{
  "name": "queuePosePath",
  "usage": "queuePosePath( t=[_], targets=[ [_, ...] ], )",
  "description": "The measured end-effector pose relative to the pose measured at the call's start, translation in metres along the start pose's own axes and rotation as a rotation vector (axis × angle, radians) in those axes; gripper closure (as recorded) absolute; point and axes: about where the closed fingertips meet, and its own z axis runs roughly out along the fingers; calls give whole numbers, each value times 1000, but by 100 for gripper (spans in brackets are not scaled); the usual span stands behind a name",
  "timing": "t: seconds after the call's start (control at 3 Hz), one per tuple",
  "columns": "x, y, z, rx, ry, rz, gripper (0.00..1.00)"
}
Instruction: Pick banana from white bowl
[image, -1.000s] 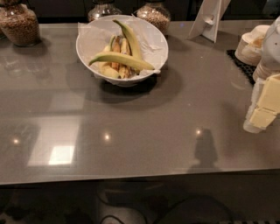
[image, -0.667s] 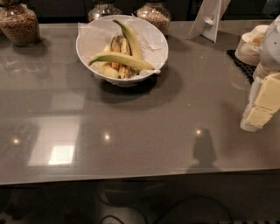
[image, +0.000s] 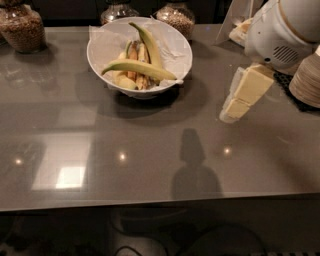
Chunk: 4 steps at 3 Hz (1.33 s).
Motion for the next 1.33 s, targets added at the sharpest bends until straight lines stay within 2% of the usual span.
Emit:
queuePosePath(
  t=[0.33, 1.0, 1.33],
  targets=[
    [-55, -34, 23, 60, -117, -33, 0],
    [-56, -40, 25, 77, -123, -43, 0],
    [-65, -68, 48, 106, -154, -58, 0]
  ],
)
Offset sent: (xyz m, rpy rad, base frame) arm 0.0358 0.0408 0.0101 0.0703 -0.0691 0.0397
